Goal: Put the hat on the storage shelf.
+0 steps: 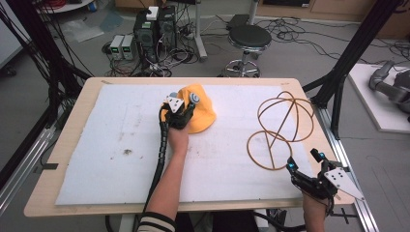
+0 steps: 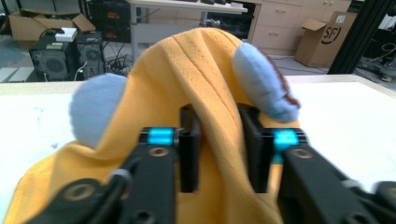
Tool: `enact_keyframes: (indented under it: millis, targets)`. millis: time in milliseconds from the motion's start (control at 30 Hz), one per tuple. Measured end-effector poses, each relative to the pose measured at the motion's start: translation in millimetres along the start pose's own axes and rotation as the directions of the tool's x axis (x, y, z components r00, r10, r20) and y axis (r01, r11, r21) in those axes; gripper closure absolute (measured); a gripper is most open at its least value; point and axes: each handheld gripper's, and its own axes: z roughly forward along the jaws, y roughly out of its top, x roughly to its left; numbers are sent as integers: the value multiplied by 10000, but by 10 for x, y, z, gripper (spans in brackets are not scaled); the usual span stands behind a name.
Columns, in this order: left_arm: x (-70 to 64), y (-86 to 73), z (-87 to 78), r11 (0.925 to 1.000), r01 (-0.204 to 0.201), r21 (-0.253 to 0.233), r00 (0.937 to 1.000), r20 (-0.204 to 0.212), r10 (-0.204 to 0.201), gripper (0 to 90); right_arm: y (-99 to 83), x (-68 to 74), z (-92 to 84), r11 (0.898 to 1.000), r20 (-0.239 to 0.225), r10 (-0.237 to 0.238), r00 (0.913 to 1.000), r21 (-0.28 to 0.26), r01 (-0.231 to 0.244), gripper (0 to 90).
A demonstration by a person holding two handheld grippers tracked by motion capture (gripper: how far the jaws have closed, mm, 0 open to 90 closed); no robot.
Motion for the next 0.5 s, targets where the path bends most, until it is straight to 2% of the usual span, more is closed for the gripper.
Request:
enact_keyframes:
  millis: [33,100,267,367,500]
  targets:
    - [-2,14,-13,10000,58,-62,10000,81,-58,789,-1,4,-1,10000,-7,27,10000,39,-27,119]
    - [-11,48,-46,9998,-82,-198,9998,200,86,843,-3,7,1,10000,-7,47,10000,41,-47,118]
    - [-67,145,-149,9963,-232,-824,9966,768,296,871,-8,10,8,10000,-4,-19,10000,74,20,119]
    - [-103,228,-241,9916,-212,-1274,9933,1100,353,872,-12,11,10,9999,-31,-75,10000,94,76,118]
    - [-123,355,-388,9814,107,-1915,9880,1535,191,873,-11,13,3,9999,-15,-100,9999,112,100,118]
